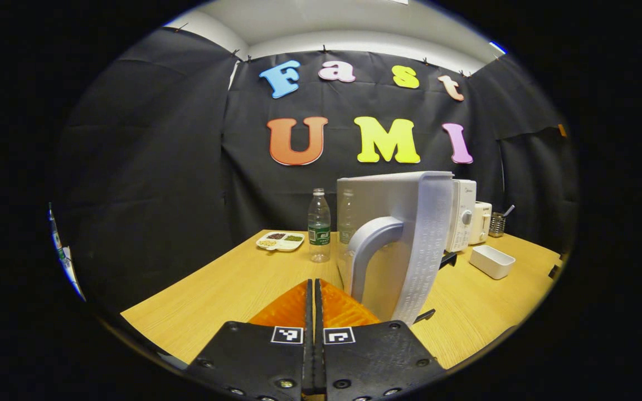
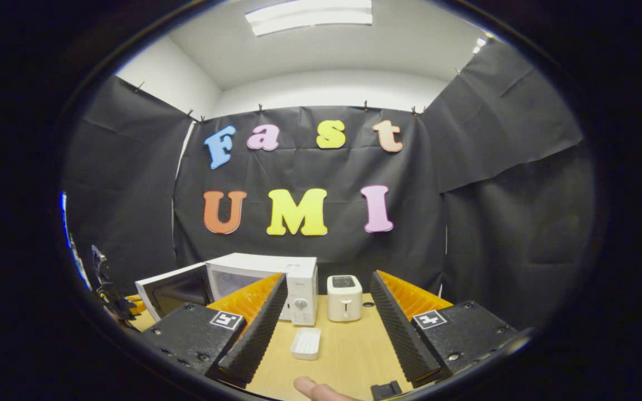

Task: Open the microwave oven with the left hand, put the food in, and close the microwave oven.

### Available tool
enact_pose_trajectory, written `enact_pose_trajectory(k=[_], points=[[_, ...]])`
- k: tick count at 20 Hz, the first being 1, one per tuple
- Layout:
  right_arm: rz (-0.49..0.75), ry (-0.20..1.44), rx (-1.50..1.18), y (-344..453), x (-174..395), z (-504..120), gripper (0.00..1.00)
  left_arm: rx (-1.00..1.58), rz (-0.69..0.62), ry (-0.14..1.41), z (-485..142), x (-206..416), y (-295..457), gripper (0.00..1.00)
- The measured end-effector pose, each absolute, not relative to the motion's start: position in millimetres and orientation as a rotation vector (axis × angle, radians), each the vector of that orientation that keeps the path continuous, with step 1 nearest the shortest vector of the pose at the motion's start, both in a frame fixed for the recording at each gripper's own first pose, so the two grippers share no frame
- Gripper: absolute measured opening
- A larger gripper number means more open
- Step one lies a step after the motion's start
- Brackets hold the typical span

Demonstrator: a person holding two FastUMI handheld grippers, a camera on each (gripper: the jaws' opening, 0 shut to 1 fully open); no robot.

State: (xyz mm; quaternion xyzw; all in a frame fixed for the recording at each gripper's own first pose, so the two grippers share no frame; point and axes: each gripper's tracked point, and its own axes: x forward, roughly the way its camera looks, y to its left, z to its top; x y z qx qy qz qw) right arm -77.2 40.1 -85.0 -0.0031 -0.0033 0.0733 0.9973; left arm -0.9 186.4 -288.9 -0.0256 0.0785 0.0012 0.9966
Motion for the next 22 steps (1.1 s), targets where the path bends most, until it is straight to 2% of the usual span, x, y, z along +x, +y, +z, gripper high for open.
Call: enact_pose_trajectory(k=[16,22], points=[[0.134,-0.005,-0.023,15.3,-70.2,-97.8,0.96,-0.100,-0.195,0.135,-272.3,30.1,58.3,0.00],[0.112,-0.025,-0.061,3.6,-57.6,-89.8,0.96,-0.060,-0.225,0.138,-267.5,50.2,5.8,0.00]])
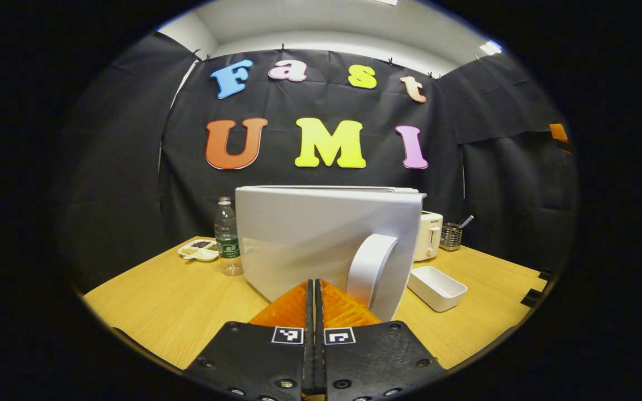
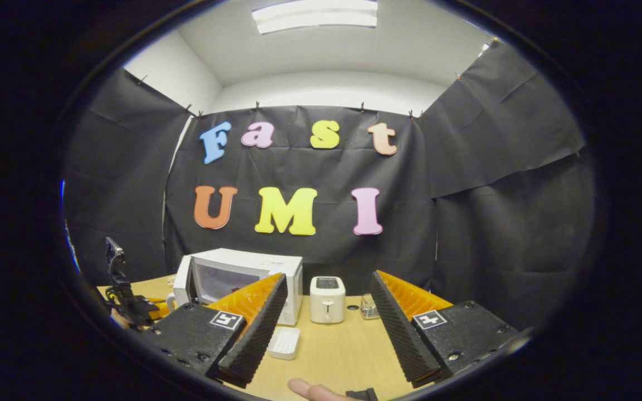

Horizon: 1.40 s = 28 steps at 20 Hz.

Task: Open the microwave oven with the left hand, put the food in, and close the microwave oven.

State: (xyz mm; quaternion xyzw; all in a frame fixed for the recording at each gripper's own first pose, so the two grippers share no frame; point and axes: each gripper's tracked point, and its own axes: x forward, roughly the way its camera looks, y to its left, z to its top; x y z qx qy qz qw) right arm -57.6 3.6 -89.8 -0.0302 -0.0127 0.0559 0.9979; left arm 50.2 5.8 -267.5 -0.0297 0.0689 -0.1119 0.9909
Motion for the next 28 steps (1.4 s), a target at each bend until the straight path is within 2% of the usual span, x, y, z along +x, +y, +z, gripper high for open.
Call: enact_pose_trajectory(k=[1,2,3,10,28], points=[[0.116,-0.023,-0.062,3.9,-55.6,-89.6,0.96,-0.064,-0.243,0.133,-265.6,53.5,-4.9,0.00],[0.120,-0.022,-0.063,3.3,-53.0,-90.0,0.87,-0.067,-0.261,0.129,-264.3,57.3,-15.9,0.00],[0.121,-0.023,-0.066,3.3,-51.9,-90.0,0.96,-0.066,-0.278,0.124,-263.4,61.9,-25.7,0.00],[0.105,-0.028,-0.077,-16.4,-30.8,-90.7,0.96,-0.092,-0.332,0.144,-265.4,109.8,-79.8,0.00],[0.104,0.031,-0.028,-52.6,40.4,-122.8,0.96,-0.088,-0.273,0.200,-276.2,225.3,-123.5,0.00]])
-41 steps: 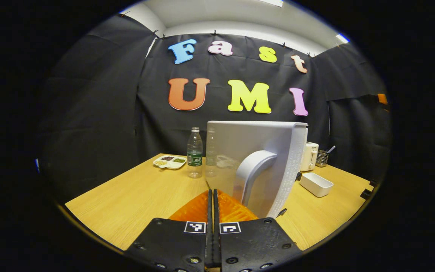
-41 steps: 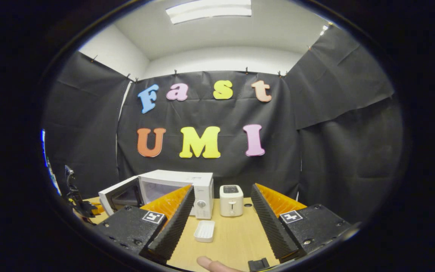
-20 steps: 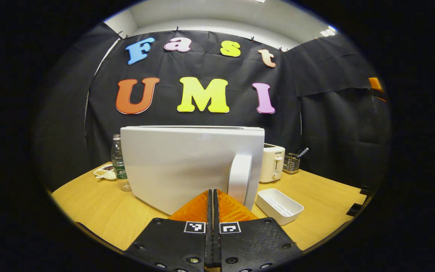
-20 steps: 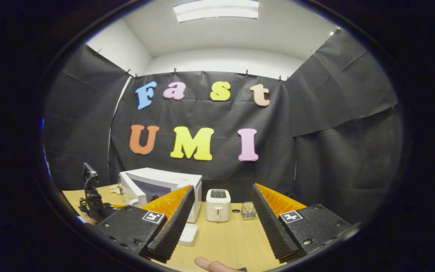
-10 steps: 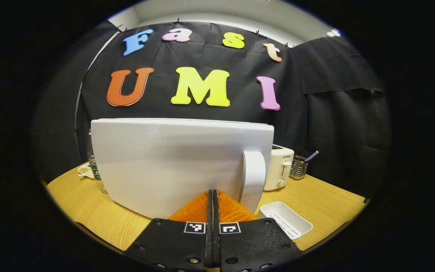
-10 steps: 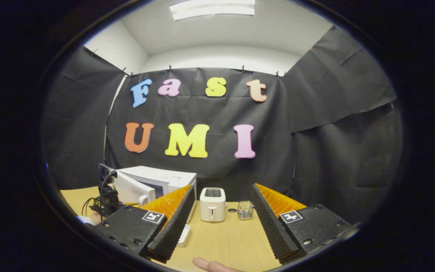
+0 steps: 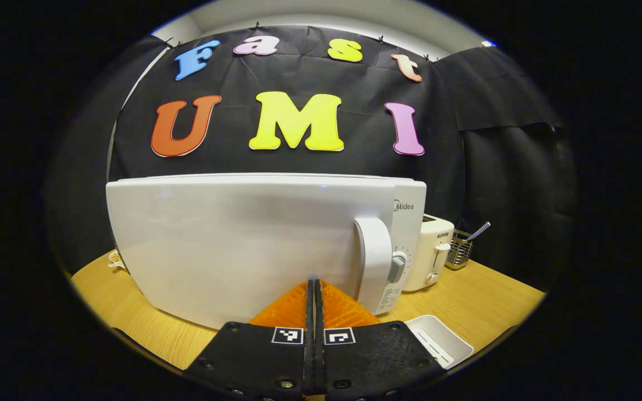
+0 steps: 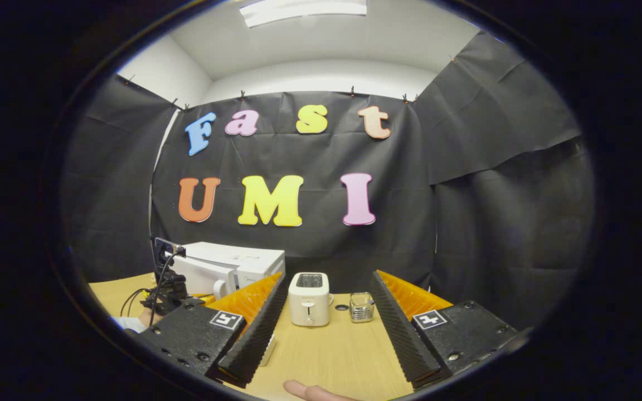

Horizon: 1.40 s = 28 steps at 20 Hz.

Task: Open the microwave oven with the left hand, put the food in, and close the microwave oven.

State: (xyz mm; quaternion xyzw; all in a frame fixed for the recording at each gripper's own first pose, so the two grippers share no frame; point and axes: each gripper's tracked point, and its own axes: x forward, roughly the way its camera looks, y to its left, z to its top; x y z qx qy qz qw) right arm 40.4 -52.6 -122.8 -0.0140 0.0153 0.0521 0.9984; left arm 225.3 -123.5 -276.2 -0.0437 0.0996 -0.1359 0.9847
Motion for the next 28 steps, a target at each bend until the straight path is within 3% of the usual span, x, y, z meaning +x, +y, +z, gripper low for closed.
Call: enact_pose_trajectory(k=[15,19,22,24,27,28], points=[[0.084,0.055,0.019,-58.5,35.8,-129.0,0.96,-0.161,-0.292,0.236,-266.7,250.6,-135.5,0.00],[0.057,0.069,0.025,-57.2,25.3,-127.5,0.96,-0.138,-0.257,0.287,-261.9,239.0,-124.5,0.00],[0.066,0.078,0.027,-49.8,12.7,-124.8,0.96,-0.186,-0.283,0.250,-223.4,203.2,-121.1,0.01],[0.074,0.075,0.032,-44.8,2.7,-119.7,0.96,-0.191,-0.286,0.202,-190.9,172.7,-110.3,0.17],[0.086,0.063,0.037,-37.1,-15.2,-112.9,0.96,-0.168,-0.253,0.162,-159.4,125.7,-91.3,0.23],[0.087,0.060,0.038,-34.7,-21.0,-111.3,0.96,-0.161,-0.246,0.153,-147.8,107.6,-83.8,0.51]])
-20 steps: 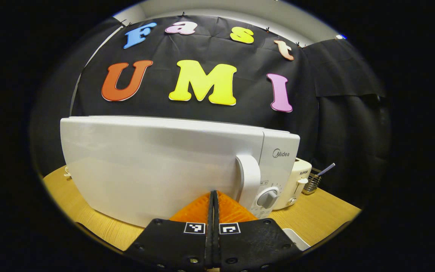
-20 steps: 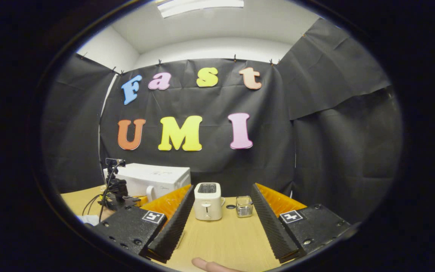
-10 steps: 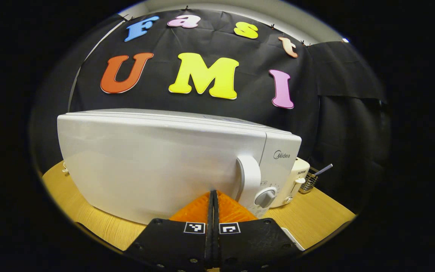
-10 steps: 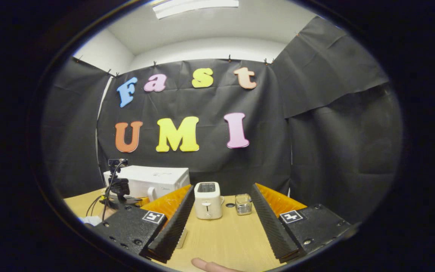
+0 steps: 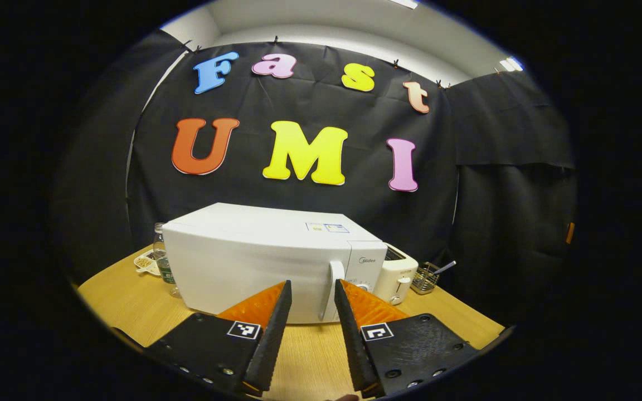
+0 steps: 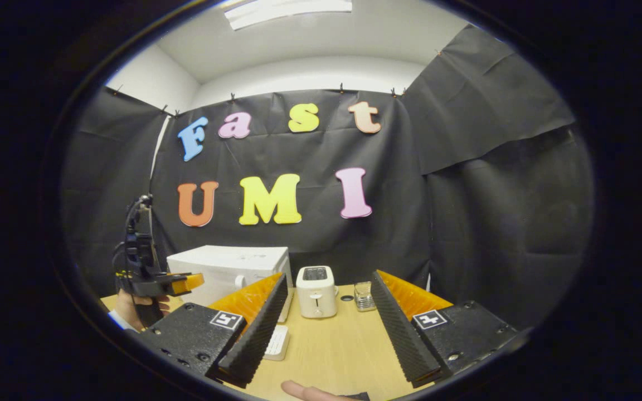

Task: Open the microwave oven with the left hand, put the food in, and close the microwave oven.

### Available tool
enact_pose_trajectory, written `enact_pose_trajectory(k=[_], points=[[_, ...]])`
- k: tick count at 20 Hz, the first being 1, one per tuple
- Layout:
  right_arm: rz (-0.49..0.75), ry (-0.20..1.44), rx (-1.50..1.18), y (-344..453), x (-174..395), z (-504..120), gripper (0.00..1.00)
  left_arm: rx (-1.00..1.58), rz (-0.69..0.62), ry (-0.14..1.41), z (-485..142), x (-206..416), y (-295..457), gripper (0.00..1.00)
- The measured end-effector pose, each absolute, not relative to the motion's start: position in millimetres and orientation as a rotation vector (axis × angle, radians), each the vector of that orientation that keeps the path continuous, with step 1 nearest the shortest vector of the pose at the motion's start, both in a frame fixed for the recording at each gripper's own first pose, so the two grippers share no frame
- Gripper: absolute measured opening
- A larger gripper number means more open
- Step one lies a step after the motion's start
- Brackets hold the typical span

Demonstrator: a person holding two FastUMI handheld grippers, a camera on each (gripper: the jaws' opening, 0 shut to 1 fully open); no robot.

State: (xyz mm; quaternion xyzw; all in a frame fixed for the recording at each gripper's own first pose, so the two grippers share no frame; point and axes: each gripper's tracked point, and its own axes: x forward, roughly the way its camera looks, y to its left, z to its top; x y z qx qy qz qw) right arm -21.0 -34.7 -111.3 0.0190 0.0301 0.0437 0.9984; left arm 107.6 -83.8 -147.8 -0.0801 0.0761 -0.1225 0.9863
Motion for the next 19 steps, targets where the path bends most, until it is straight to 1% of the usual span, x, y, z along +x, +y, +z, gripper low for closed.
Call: enact_pose_trajectory(k=[1,3,4,5,6,9,12,14,19], points=[[0.088,0.058,0.039,-33.0,-27.8,-109.3,0.96,-0.164,-0.247,0.154,-140.8,91.5,-79.2,0.54],[0.095,0.046,0.038,-28.7,-42.4,-105.3,0.96,-0.185,-0.238,0.152,-126.6,60.9,-72.3,0.76],[0.096,0.045,0.033,-26.7,-48.6,-104.6,0.96,-0.191,-0.229,0.137,-115.7,47.3,-66.2,0.96],[0.098,0.041,0.026,-24.8,-54.2,-103.7,0.95,-0.191,-0.221,0.118,-104.5,33.2,-59.3,0.97],[0.098,0.038,0.019,-23.3,-59.5,-100.8,0.95,-0.190,-0.205,0.096,-93.3,20.1,-52.3,0.94],[0.099,0.028,0.010,-18.2,-74.8,-91.7,0.95,-0.160,-0.189,0.039,-62.7,-21.2,-37.8,0.93],[0.106,0.026,-0.007,-11.7,-85.2,-86.0,0.96,-0.121,-0.217,0.064,-59.9,-57.0,-31.9,0.94],[0.116,0.020,-0.013,-4.6,-89.2,-81.3,0.96,-0.108,-0.182,0.066,-57.2,-75.1,-13.6,0.94],[0.113,0.013,0.016,6.3,-93.2,-82.1,0.96,-0.073,-0.101,-0.014,-52.8,-109.5,20.5,0.93]])
